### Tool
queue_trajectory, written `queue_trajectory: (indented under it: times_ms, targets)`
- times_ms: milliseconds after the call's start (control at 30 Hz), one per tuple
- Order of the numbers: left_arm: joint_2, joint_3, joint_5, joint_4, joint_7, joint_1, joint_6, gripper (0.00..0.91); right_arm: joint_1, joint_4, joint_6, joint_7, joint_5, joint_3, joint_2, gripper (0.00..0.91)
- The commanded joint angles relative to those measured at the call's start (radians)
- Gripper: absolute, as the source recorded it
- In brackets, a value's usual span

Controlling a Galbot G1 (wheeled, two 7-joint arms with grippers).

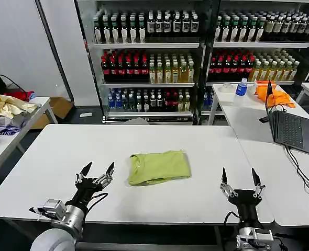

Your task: Fold and organize the clothes.

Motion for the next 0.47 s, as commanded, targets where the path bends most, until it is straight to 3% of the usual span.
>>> queue_trajectory:
  times_ms: [33, 467]
  targets:
    - [0.0, -0.004, 0.019, -0.023, 0.001, 0.023, -0.005, 0.907, -0.06, 0.06, 0.005, 0.017, -0.018, 0.026, 0.008, 0.907]
    - [-0.008, -0.005, 0.024, -0.02, 0.005, 0.024, -0.013, 0.907, -0.065, 0.066, -0.005, 0.02, -0.041, 0.026, 0.008, 0.907]
